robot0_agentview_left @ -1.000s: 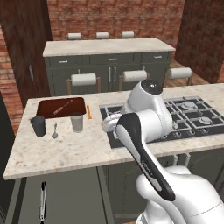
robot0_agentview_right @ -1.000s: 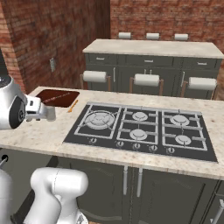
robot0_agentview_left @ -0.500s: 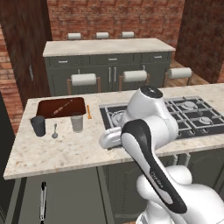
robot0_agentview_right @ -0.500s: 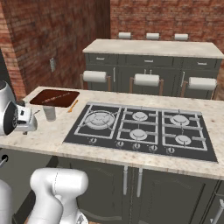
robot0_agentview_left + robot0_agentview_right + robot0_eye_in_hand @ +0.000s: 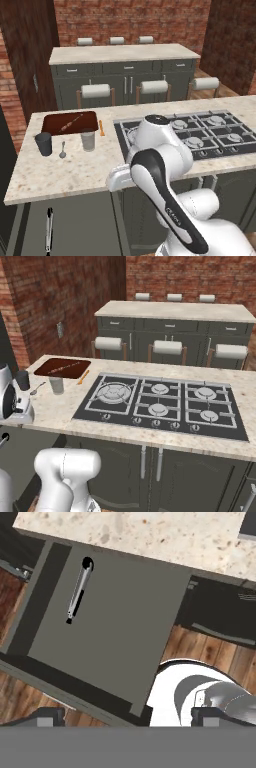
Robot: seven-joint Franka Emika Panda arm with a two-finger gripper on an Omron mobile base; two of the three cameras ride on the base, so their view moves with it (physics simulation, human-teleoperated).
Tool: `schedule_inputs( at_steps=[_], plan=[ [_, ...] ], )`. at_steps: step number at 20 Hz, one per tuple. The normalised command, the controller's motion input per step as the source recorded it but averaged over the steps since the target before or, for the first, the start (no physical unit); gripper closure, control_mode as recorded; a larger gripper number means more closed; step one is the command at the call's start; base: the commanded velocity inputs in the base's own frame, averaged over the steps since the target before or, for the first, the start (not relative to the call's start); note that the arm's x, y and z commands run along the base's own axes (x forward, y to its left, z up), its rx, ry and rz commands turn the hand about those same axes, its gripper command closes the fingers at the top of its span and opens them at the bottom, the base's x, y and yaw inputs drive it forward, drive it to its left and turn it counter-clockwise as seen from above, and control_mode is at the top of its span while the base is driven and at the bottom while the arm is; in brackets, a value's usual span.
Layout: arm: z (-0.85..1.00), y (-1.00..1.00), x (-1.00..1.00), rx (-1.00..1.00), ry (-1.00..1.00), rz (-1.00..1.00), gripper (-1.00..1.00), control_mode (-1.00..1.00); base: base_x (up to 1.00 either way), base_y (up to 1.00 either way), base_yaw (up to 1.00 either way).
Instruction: Take the tongs from the drawer on the left and place them on the dining counter next to the tray containing the kebab skewer.
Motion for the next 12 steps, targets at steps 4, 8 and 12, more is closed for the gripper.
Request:
schedule_inputs(
  at_steps=[4,8,12],
  plan=[
    [-0.42,0.32,0.00,-0.01,0.00,-0.09,-1.00,-1.00,0.00,0.00,0.00],
    [-0.15,0.42,0.08,-0.03,0.11,-0.13,-1.00,-1.00,0.00,0.00,0.00],
    [-0.08,0.46,0.18,-0.03,0.26,-0.07,-1.00,-1.00,0.00,0.00,0.00]
  ],
)
